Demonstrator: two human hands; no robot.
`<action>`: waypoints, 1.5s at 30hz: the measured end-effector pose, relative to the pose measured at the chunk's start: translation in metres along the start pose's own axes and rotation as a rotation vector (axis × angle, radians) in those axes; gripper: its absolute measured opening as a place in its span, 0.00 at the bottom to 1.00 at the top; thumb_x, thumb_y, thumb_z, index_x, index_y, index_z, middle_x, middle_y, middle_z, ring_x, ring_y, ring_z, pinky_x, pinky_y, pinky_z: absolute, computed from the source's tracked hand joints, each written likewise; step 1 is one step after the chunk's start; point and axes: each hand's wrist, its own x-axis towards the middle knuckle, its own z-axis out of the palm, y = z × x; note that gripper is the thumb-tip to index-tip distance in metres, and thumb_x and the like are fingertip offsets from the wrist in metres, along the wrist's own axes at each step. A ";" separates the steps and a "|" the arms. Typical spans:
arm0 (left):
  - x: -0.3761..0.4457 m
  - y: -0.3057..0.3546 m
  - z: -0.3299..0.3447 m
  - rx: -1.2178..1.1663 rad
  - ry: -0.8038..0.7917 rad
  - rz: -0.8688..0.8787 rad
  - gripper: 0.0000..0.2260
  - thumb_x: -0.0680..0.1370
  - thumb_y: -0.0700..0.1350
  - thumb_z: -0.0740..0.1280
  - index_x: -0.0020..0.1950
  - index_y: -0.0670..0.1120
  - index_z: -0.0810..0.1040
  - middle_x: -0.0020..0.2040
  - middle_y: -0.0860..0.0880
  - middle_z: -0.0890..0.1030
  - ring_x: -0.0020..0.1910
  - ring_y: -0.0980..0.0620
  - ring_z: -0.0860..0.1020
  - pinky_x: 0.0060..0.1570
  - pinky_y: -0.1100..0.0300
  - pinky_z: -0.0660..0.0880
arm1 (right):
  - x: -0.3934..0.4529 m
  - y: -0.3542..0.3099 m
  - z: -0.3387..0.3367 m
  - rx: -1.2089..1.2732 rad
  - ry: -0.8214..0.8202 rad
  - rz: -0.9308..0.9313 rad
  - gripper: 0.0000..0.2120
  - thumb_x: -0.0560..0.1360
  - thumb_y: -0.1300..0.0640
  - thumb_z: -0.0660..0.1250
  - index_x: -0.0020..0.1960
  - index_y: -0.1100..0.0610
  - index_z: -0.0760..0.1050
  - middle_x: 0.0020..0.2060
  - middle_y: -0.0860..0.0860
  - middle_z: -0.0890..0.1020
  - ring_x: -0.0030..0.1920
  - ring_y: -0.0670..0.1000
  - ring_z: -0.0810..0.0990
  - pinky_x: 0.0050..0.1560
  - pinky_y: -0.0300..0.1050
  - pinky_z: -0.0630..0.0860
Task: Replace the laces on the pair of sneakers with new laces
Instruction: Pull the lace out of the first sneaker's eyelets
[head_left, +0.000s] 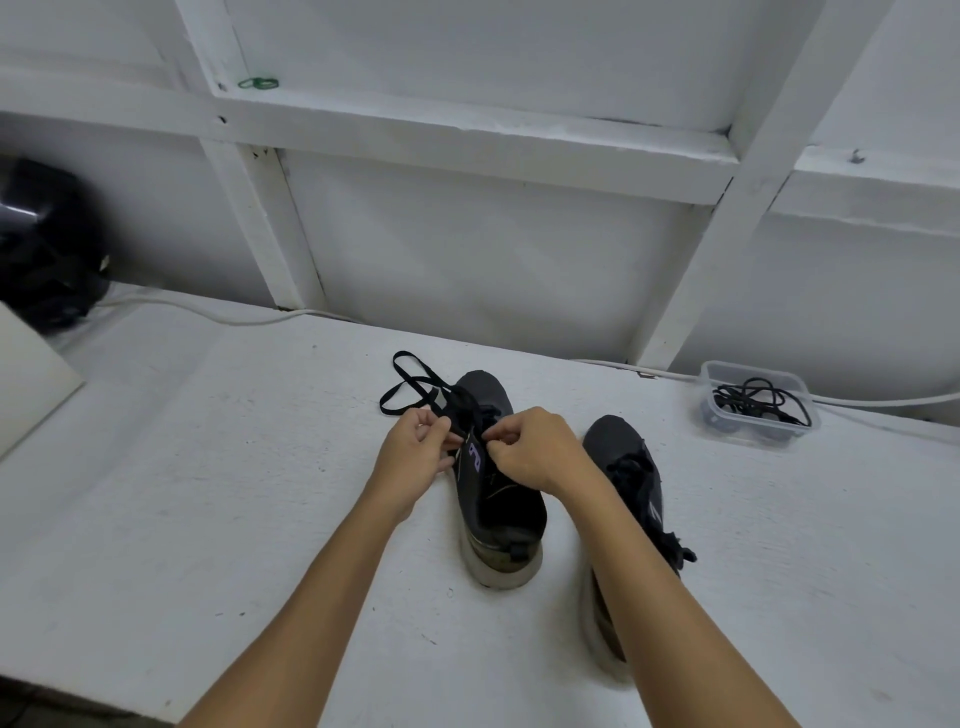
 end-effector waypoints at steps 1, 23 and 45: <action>0.000 0.000 0.000 -0.006 0.001 -0.002 0.05 0.84 0.45 0.62 0.50 0.45 0.73 0.48 0.45 0.84 0.52 0.53 0.84 0.55 0.54 0.81 | 0.004 -0.002 -0.001 -0.029 -0.011 0.000 0.13 0.77 0.52 0.68 0.59 0.46 0.84 0.54 0.46 0.85 0.52 0.48 0.81 0.56 0.42 0.77; -0.012 -0.014 -0.005 -0.087 -0.087 0.001 0.10 0.77 0.42 0.73 0.58 0.49 0.84 0.52 0.52 0.86 0.55 0.55 0.83 0.58 0.60 0.78 | 0.021 0.011 0.027 0.021 0.063 -0.154 0.06 0.81 0.56 0.64 0.46 0.49 0.76 0.44 0.48 0.79 0.43 0.49 0.77 0.45 0.43 0.74; 0.000 0.007 -0.010 0.203 -0.147 -0.038 0.08 0.76 0.45 0.74 0.54 0.53 0.82 0.49 0.53 0.85 0.50 0.57 0.83 0.44 0.64 0.77 | 0.026 0.010 0.027 0.094 0.062 -0.135 0.11 0.74 0.63 0.65 0.39 0.48 0.77 0.37 0.46 0.79 0.39 0.47 0.76 0.38 0.38 0.71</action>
